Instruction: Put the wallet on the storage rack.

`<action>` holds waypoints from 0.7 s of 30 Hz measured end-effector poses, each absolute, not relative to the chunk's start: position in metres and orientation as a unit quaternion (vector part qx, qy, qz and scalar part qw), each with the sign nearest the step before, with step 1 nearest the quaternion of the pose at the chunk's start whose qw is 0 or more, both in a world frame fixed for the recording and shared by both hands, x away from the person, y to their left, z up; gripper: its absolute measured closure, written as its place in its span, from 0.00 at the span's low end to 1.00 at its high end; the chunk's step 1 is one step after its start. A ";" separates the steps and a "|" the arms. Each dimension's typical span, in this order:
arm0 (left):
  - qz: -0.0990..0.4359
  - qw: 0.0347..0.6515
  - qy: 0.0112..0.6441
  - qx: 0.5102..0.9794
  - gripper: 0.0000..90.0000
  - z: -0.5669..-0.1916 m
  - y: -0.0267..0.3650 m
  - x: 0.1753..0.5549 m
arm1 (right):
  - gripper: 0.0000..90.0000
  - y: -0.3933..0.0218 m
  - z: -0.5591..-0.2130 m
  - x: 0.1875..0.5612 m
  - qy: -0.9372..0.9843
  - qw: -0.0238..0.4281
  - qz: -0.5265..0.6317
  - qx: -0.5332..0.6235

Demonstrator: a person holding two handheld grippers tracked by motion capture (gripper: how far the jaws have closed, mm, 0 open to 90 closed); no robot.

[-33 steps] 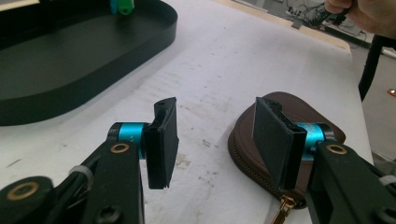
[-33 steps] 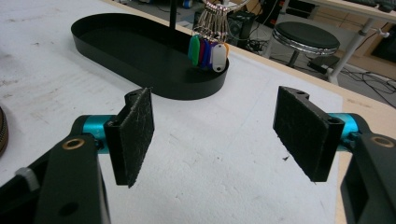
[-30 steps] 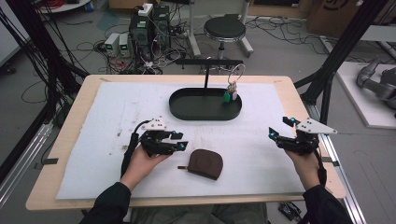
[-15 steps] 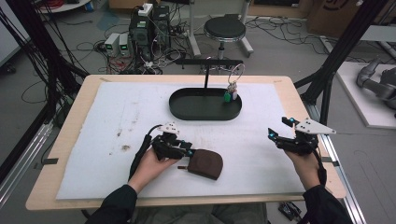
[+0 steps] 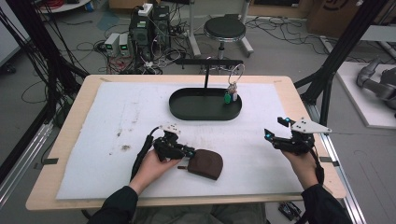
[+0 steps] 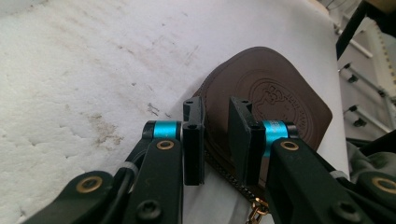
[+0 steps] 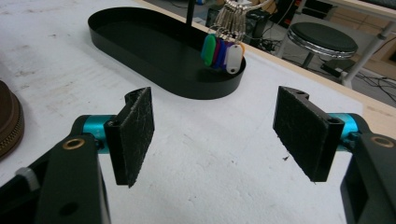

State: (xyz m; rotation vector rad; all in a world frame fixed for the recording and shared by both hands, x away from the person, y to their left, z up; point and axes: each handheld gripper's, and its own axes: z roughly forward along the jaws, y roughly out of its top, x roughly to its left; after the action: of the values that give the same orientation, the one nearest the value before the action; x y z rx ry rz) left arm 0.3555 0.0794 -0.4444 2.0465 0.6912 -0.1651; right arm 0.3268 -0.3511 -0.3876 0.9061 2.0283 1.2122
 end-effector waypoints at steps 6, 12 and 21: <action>-0.053 0.482 0.272 0.831 0.93 -0.442 0.083 0.352 | 0.33 -0.344 -0.388 0.330 0.769 0.293 0.460 0.333; -0.023 0.502 0.244 0.830 0.96 -0.433 0.083 0.344 | 0.33 -0.340 -0.387 0.332 0.769 0.291 0.465 0.328; 0.059 0.546 0.204 0.810 0.98 -0.417 0.092 0.332 | 0.33 -0.326 -0.382 0.332 0.766 0.273 0.490 0.315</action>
State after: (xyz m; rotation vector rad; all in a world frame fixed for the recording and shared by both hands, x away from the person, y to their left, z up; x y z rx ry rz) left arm 0.3316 0.0923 -0.4167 1.9204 0.4844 0.1389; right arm 0.3317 -0.3261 -0.3825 0.8473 2.0614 1.3178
